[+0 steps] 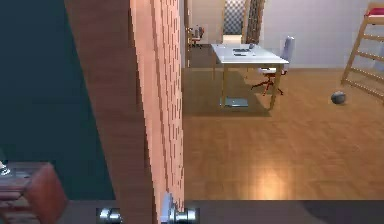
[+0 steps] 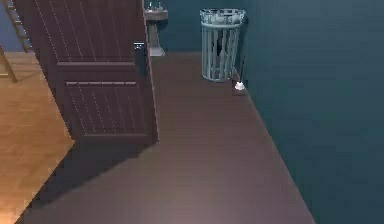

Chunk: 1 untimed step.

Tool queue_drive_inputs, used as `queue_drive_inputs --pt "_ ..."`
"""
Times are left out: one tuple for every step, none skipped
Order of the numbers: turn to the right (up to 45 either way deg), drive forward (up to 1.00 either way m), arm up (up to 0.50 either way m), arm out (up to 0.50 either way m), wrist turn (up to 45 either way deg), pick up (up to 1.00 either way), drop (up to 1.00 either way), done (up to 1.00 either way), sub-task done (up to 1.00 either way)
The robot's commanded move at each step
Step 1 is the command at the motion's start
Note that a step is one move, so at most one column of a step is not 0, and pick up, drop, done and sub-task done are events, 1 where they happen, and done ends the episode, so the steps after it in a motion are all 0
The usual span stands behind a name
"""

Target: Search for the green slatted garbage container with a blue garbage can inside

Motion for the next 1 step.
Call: queue_drive_inputs --pt "45.0 0.0 0.0 0.0 0.0 0.0 0.0 0.0 0.0"
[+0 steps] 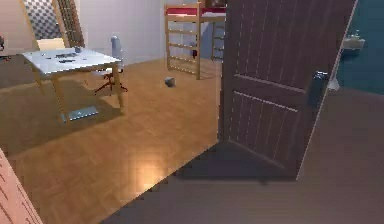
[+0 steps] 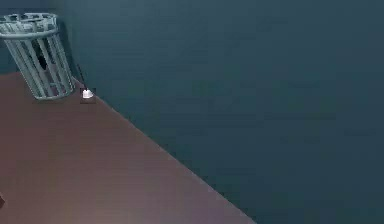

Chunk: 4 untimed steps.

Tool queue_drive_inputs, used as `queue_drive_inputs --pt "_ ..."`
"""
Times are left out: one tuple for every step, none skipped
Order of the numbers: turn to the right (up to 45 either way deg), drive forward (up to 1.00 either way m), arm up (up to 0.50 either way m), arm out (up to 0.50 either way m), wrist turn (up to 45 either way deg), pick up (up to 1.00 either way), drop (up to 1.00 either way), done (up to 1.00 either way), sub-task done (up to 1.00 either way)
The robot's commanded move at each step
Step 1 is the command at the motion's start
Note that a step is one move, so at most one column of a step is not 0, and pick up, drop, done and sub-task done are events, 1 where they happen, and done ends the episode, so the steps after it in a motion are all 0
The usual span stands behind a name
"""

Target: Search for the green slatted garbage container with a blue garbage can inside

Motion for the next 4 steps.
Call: queue_drive_inputs --pt "45.0 0.0 0.0 0.0 0.0 0.0 0.0 0.0 0.0" --pt "45.0 0.0 0.0 0.0 0.0 0.0 0.0 0.0 0.0" --pt "12.0 0.0 0.0 0.0 0.0 0.0 0.0 0.0 0.0" --pt "0.0 0.25 0.0 0.0 0.0 0.0 0.0 0.0 0.0"
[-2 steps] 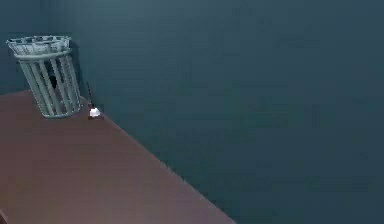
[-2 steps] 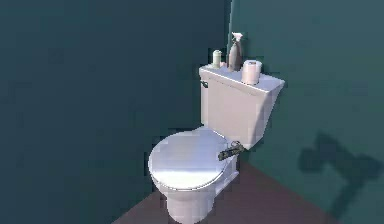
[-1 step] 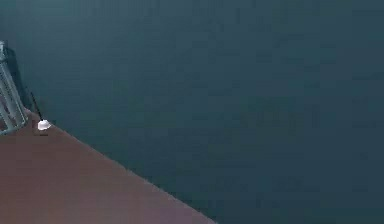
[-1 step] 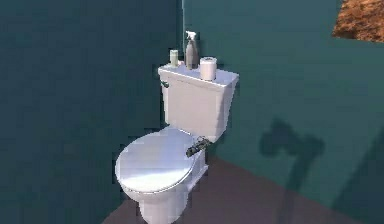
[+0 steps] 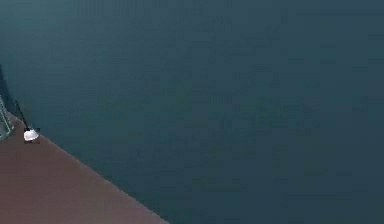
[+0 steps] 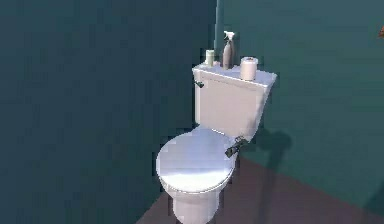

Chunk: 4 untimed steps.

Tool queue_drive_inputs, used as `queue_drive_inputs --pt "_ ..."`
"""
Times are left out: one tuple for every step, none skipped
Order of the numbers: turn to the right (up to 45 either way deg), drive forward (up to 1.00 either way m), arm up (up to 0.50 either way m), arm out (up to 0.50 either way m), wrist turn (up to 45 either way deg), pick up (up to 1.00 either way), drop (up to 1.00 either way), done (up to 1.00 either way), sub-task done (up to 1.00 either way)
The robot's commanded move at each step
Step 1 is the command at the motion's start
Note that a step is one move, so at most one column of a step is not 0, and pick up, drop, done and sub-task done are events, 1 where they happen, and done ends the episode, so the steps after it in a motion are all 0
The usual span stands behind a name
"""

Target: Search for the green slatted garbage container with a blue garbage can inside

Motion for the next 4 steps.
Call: queue_drive_inputs --pt "-45.0 0.0 0.0 0.0 0.0 0.0 0.0 0.0 0.0" --pt "-15.0 0.0 0.0 0.0 0.0 0.0 0.0 0.0 0.0" --pt "0.0 1.0 0.0 0.0 0.0 0.0 0.0 0.0 0.0" --pt "-3.0 0.0 0.0 0.0 0.0 0.0 0.0 0.0 0.0"
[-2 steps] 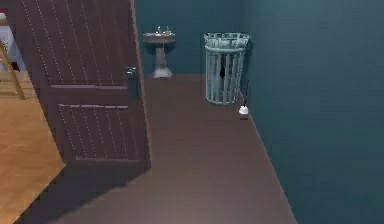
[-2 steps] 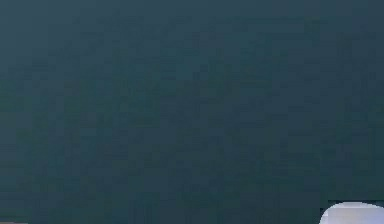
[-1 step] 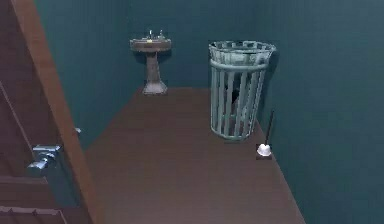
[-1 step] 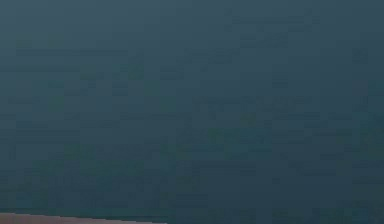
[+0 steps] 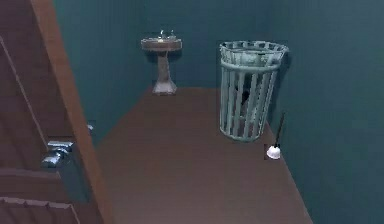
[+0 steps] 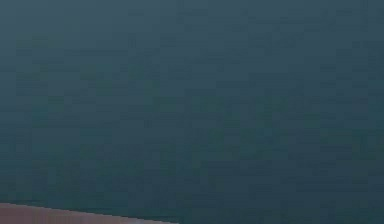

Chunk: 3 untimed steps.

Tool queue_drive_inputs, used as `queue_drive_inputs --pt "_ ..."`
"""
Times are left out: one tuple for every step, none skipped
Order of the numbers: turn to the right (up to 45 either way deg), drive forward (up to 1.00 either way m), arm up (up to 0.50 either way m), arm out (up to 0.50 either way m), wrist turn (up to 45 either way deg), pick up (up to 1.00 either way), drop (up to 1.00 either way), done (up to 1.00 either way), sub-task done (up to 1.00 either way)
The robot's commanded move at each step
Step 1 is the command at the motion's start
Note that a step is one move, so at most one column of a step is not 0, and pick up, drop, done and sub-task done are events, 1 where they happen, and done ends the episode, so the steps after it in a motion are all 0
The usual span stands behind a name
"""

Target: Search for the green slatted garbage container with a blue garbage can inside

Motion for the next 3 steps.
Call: queue_drive_inputs --pt "12.0 0.0 0.0 0.0 0.0 0.0 0.0 0.0 0.0" --pt "3.0 0.0 0.0 0.0 0.0 0.0 0.0 0.0 0.0" --pt "0.0 1.0 0.0 0.0 0.0 0.0 0.0 0.0 0.0"
